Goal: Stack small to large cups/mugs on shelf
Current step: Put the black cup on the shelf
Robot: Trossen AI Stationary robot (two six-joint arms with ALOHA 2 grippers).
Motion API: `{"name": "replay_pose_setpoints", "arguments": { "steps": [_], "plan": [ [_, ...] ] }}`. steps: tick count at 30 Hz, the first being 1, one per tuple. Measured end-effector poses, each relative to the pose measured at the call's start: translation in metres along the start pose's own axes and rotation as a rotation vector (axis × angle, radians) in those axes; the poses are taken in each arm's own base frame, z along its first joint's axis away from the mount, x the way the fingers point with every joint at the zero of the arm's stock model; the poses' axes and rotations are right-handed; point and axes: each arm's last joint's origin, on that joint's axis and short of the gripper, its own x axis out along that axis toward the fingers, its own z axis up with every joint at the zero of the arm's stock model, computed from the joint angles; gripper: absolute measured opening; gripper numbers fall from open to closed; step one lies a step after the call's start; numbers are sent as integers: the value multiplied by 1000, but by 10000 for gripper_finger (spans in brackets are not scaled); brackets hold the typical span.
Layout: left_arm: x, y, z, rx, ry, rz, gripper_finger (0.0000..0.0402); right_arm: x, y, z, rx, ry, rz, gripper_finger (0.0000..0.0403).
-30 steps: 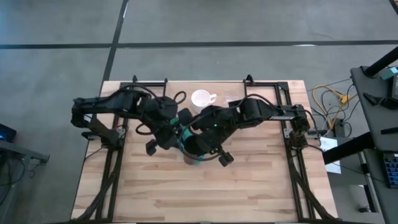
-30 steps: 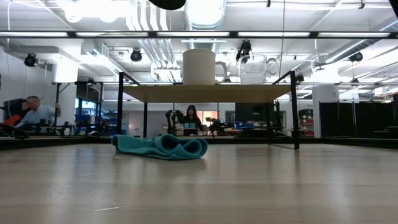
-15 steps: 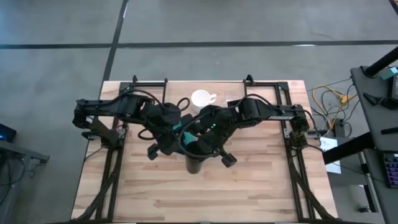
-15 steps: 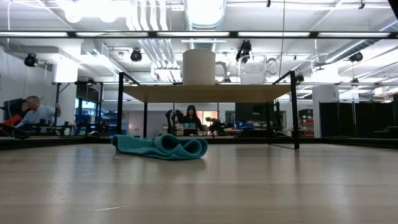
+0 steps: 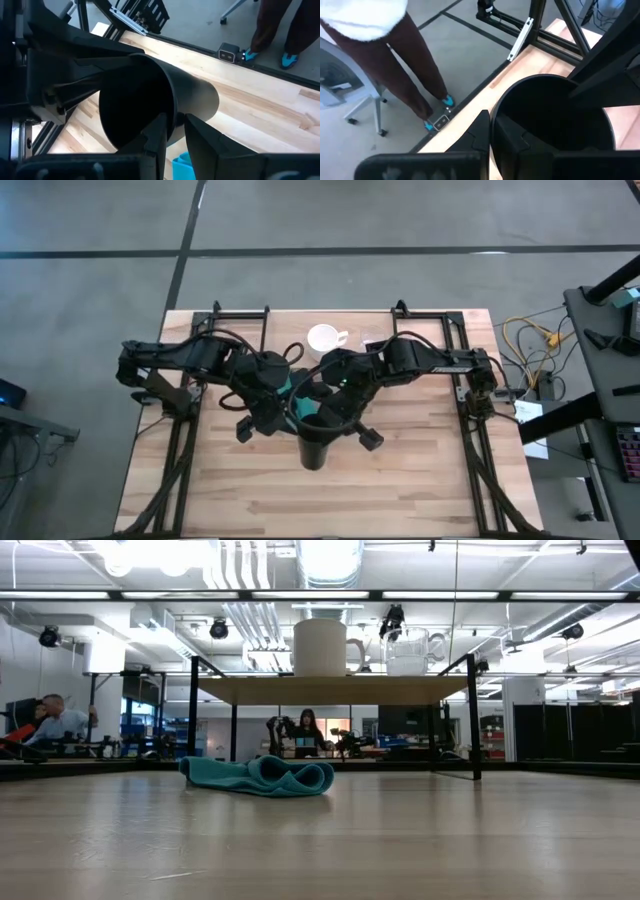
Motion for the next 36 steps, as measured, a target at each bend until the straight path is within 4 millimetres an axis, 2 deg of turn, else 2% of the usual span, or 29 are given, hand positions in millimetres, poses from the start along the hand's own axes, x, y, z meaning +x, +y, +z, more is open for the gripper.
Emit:
{"name": "replay_pose_setpoints", "arguments": {
  "steps": [9,30,36],
  "plan": [
    [-1,0,1,-77,-3,2,52,0,0,1,33,-13,-1,8],
    [0,-1,4,-65,-4,18,52,0,0,4,61,-44,30,8],
    [0,-1,5,-55,-38,-2,17,1,0,4,14,-47,35,8]
  ]
}}
